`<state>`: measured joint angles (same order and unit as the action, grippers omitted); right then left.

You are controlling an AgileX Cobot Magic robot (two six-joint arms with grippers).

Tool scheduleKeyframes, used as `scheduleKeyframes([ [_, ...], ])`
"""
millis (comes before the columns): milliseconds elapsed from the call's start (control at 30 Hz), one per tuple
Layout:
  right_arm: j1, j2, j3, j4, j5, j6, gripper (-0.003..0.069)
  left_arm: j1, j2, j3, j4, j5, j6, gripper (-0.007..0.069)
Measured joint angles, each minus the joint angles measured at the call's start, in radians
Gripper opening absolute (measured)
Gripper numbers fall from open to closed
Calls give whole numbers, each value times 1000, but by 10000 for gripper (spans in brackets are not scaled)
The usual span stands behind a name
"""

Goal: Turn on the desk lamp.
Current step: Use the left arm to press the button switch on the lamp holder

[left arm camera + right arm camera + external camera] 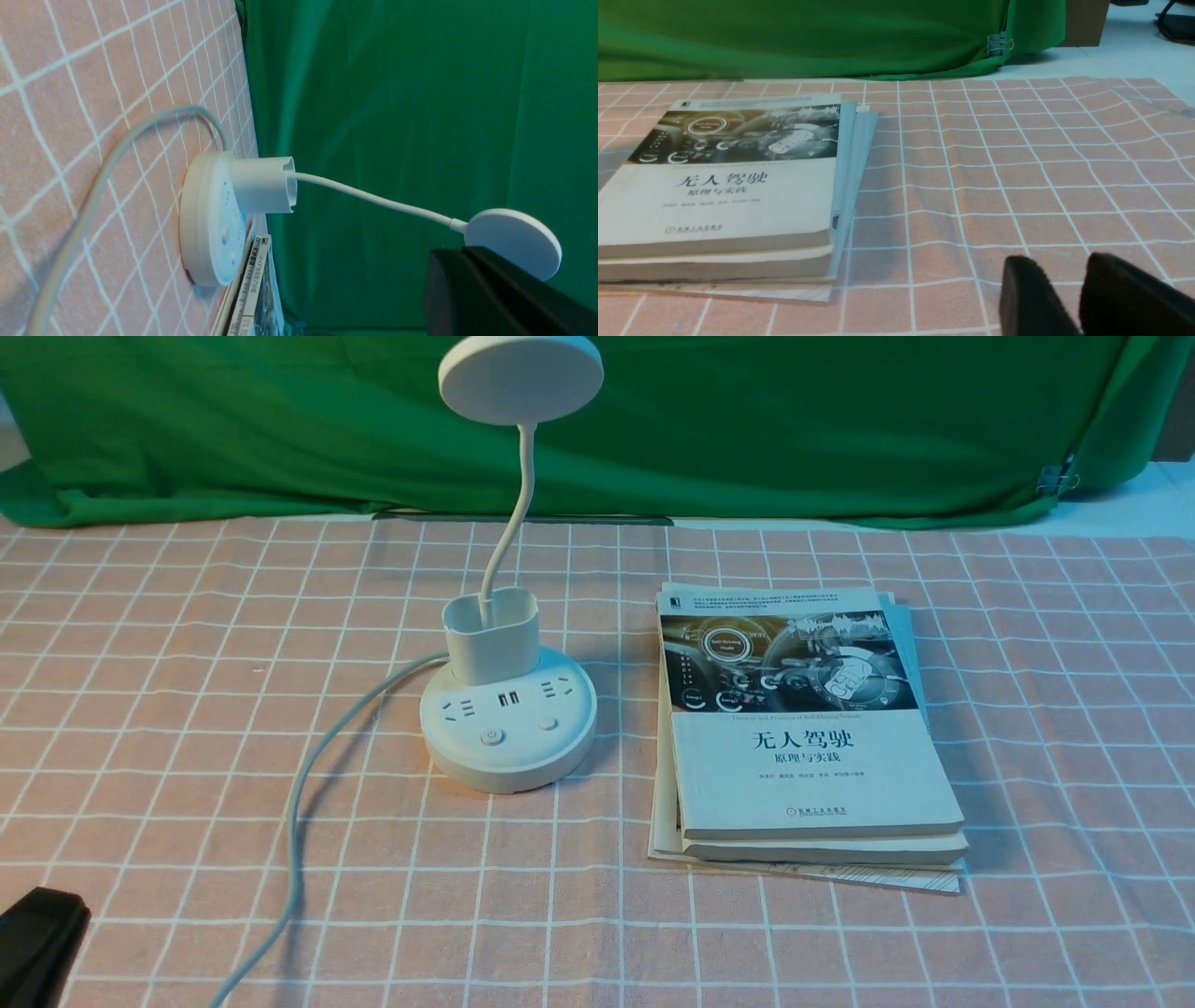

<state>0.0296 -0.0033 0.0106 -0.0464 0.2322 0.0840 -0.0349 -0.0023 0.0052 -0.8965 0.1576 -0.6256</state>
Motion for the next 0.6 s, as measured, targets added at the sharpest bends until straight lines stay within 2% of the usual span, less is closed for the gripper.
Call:
scheduleKeyframes([
  [100, 0, 0, 0, 0, 0, 0, 239, 0, 0, -5, -3, -18, 42, 21],
  [167, 0, 0, 0, 0, 0, 0, 239, 0, -1, -55, 9, 14, 194, 21],
  [233, 0, 0, 0, 0, 0, 0, 239, 0, 2, -201, 64, 61, 480, 21],
  [267, 0, 0, 0, 0, 0, 0, 239, 0, 13, -274, 101, 75, 550, 21],
  [300, 0, 0, 0, 0, 0, 0, 239, 0, 18, -274, 113, 78, 564, 21],
  [333, 0, 0, 0, 0, 0, 0, 239, 4, 75, -407, 233, 128, 620, 21],
  [400, 0, 0, 0, 0, 0, 0, 239, 13, 201, -561, 454, 231, 584, 21],
  [433, 0, 0, 0, 0, 0, 0, 239, 12, 229, -574, 493, 259, 572, 21],
  [500, 0, 0, 0, 0, 0, 0, 239, 20, 404, -718, 693, 454, 530, 21],
  [533, 0, 0, 0, 0, 0, 0, 239, 19, 404, -729, 707, 472, 529, 21],
  [600, 0, 0, 0, 0, 0, 0, 239, 19, 546, -821, 802, 629, 527, 21],
])
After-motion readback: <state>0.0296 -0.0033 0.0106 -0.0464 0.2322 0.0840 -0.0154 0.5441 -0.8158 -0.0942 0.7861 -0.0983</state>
